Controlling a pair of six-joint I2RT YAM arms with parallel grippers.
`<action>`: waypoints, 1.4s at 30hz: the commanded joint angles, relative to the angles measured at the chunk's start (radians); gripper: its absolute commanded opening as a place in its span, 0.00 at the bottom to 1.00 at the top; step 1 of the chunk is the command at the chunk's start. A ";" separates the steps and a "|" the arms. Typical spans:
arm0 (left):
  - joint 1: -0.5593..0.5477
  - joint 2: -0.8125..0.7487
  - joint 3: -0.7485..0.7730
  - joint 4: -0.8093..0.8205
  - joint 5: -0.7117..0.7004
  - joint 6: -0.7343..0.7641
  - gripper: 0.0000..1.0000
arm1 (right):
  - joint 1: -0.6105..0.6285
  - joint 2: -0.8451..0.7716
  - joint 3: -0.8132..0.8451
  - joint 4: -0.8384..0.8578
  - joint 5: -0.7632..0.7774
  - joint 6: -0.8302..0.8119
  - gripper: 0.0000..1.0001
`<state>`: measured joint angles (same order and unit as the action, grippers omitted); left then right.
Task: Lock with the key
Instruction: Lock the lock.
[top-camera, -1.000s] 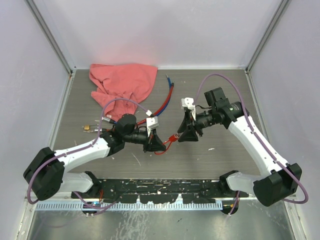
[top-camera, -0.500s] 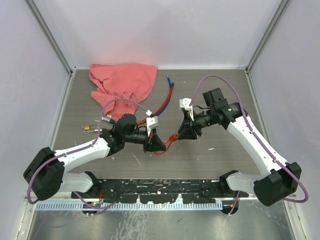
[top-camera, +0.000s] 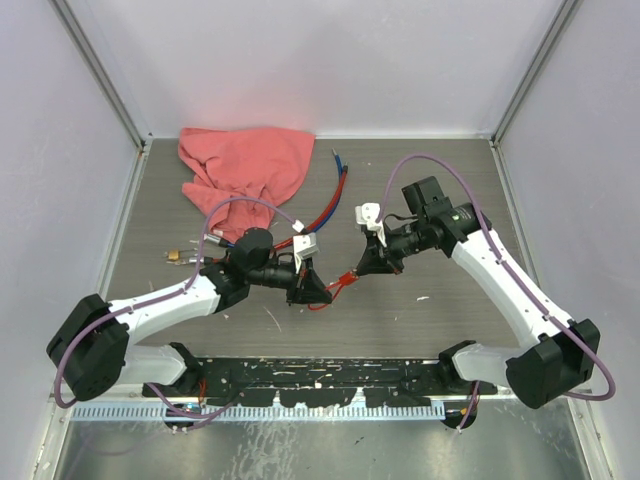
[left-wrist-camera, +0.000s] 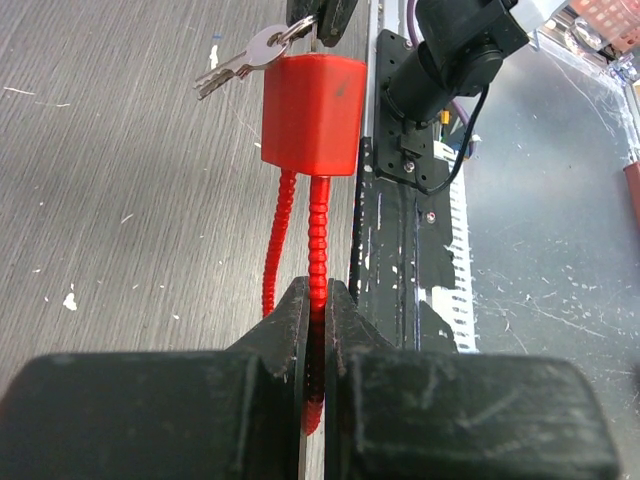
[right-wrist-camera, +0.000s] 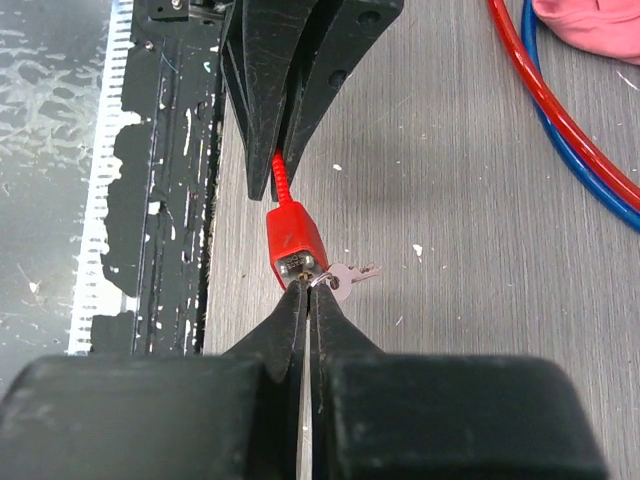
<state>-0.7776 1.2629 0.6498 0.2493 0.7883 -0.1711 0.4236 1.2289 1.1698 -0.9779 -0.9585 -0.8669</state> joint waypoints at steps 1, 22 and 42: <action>0.005 -0.023 0.030 0.086 0.043 -0.011 0.00 | 0.008 0.007 0.048 -0.066 -0.016 -0.146 0.01; 0.083 0.243 -0.008 0.484 0.272 -0.335 0.00 | -0.011 0.027 0.080 -0.088 0.022 -0.518 0.05; 0.094 0.238 0.003 0.440 0.293 -0.335 0.00 | -0.170 -0.038 0.052 -0.126 -0.211 -0.380 0.55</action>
<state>-0.6888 1.5478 0.6392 0.6979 1.0595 -0.5400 0.2718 1.2381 1.2087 -1.0943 -1.0924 -1.2964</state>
